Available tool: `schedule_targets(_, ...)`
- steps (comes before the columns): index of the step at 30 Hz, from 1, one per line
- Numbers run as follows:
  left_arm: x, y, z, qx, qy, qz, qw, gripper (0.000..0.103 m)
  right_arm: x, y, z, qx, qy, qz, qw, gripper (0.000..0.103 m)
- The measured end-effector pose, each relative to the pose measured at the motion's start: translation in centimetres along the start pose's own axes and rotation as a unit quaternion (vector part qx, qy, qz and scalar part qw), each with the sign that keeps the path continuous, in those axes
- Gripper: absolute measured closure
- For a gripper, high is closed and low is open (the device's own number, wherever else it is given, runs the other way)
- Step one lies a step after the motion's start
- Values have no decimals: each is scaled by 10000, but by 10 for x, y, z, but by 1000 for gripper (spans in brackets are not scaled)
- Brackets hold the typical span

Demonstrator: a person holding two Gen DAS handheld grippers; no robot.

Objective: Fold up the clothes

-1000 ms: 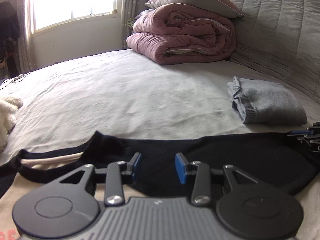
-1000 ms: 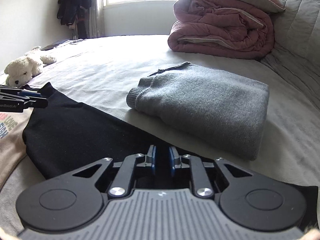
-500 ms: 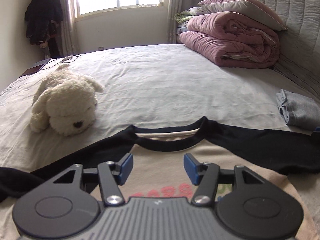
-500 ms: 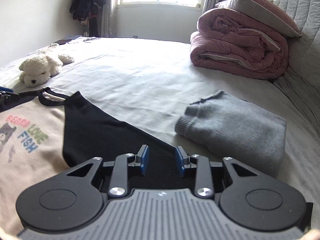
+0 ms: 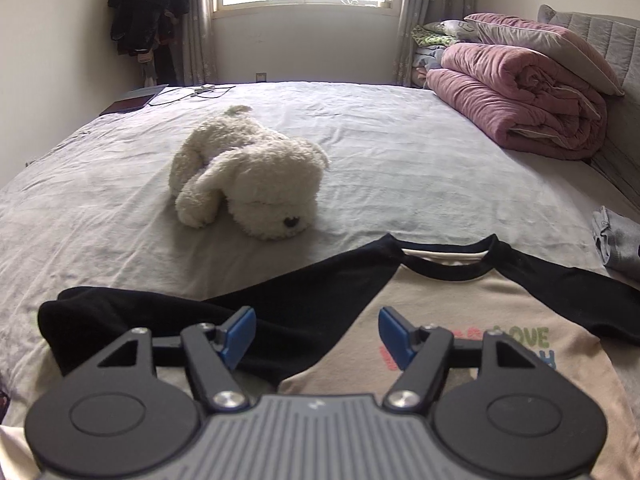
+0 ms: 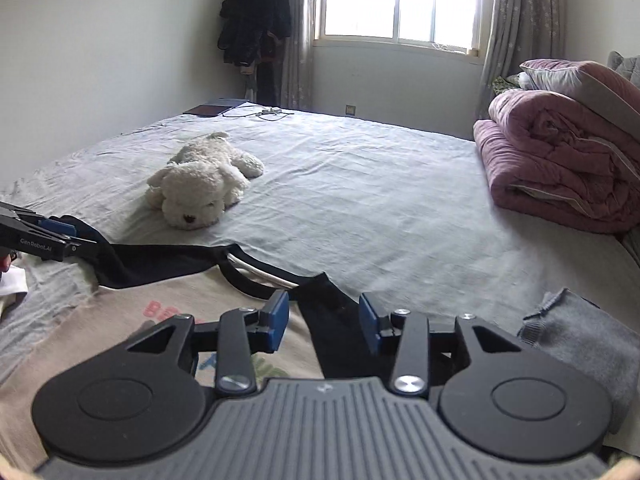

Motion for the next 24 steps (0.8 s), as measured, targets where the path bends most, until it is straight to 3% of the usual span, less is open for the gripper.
schedule_targets(14,3,28,-127,767,-847,-294,9930,26,-52,-46,-115,114,-621,-58,9980,55)
schedule_targets(24,-16,44,-182,1130,-1145,-450,9860,26,-111,-51,-184,-91,-990,-209,9948,54)
Point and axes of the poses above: each gripper's, at about its wrist camera, not at the fingertips, and x roughly against the way its jaws point, z to its right, y to its underside, the point moved 9 cm from there along -x, roughly the way its jaws point, and after that the axes turned 3 degrees about -z, right-handed, at the moved point
